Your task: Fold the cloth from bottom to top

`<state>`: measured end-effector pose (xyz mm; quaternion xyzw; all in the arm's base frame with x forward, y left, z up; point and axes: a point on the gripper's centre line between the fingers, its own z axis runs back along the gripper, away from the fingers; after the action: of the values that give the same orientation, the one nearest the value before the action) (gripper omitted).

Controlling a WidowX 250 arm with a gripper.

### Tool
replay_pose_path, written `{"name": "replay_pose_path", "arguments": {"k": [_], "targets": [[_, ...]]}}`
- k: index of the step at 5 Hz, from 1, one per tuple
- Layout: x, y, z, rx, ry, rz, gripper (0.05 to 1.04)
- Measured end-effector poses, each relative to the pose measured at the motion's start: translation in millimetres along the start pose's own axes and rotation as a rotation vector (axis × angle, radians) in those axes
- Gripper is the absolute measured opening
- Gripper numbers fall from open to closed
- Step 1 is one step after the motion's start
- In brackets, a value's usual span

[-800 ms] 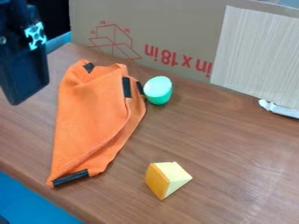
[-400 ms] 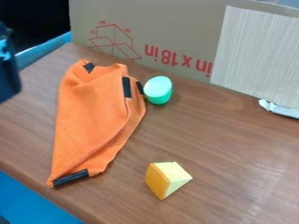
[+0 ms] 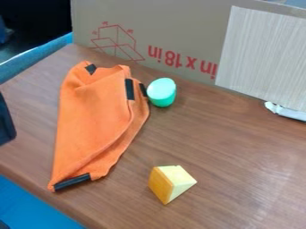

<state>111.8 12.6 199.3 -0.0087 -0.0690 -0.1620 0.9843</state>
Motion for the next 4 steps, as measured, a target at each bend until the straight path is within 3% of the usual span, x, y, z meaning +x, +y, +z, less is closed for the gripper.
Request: {"name": "replay_pose_path", "arguments": {"k": [2,4], "targets": [[-3.1,26.8,-43.1,0.07,-0.02,-0.304,1.0],[-12.7,58.4,-83.8,0.094,-0.035,-0.466,1.0]]}}
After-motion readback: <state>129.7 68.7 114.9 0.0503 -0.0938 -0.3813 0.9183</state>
